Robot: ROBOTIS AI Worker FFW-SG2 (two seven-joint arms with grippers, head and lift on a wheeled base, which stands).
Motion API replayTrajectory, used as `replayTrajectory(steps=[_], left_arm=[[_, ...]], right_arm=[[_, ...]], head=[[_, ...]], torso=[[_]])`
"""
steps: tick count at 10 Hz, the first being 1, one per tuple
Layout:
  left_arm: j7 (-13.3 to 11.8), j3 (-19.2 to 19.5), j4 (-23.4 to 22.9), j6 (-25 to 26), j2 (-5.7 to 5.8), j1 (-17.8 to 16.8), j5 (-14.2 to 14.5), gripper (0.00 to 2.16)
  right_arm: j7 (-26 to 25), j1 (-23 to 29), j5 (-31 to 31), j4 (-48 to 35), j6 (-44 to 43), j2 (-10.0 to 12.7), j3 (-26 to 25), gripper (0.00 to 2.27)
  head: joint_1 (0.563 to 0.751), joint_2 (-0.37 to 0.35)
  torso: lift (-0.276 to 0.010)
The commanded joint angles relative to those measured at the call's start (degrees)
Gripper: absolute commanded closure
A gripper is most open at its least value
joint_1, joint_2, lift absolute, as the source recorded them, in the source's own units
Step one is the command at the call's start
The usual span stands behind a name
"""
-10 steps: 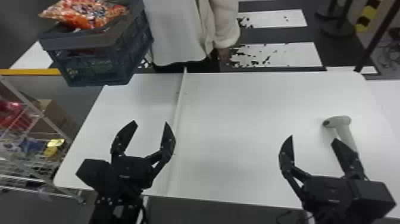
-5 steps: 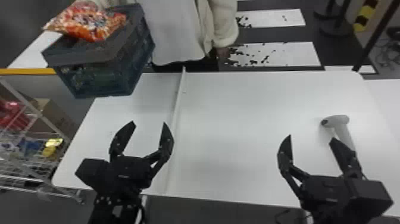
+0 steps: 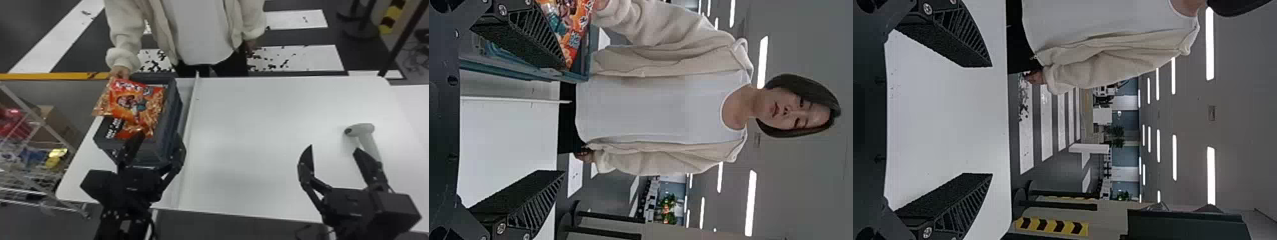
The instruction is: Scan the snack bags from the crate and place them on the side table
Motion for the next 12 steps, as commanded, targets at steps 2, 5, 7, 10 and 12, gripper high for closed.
replayTrajectory(steps=[2, 5, 7, 10, 12], left_arm=[[1.1, 1.0, -0.5, -0.1, 0.0, 0.2, 0.0, 0.12], [0.9, 6.4, -4.5, 5.0, -0.26, -1.0, 1.1, 0.14], [1.0, 11.5, -6.0, 15.2, -1.49, -4.2, 5.9, 0.14], [0.1, 17.8, -5.0, 30.1, -1.76, -11.0, 12.7, 0.14], [-0.3, 21.0, -2.2, 37.5, -1.93, -14.9, 17.8, 0.14]], right_arm=[[0.0, 0.0, 0.0, 0.1, 0.0, 0.0, 0.0, 0.1], [0.0, 0.0, 0.0, 0.1, 0.5, -0.1, 0.1, 0.1], [0.1, 0.0, 0.0, 0.1, 1.2, -0.4, 0.2, 0.1], [0.1, 0.0, 0.0, 0.1, 1.4, -0.5, 0.5, 0.1], [0.1, 0.0, 0.1, -0.1, 1.8, -0.4, 1.2, 0.1]], head=[[0.695, 0.147], [0.695, 0.177], [0.695, 0.228], [0.695, 0.288], [0.695, 0.313]], torso=[[-0.05], [-0.05], [-0.05], [-0.05], [-0.05]])
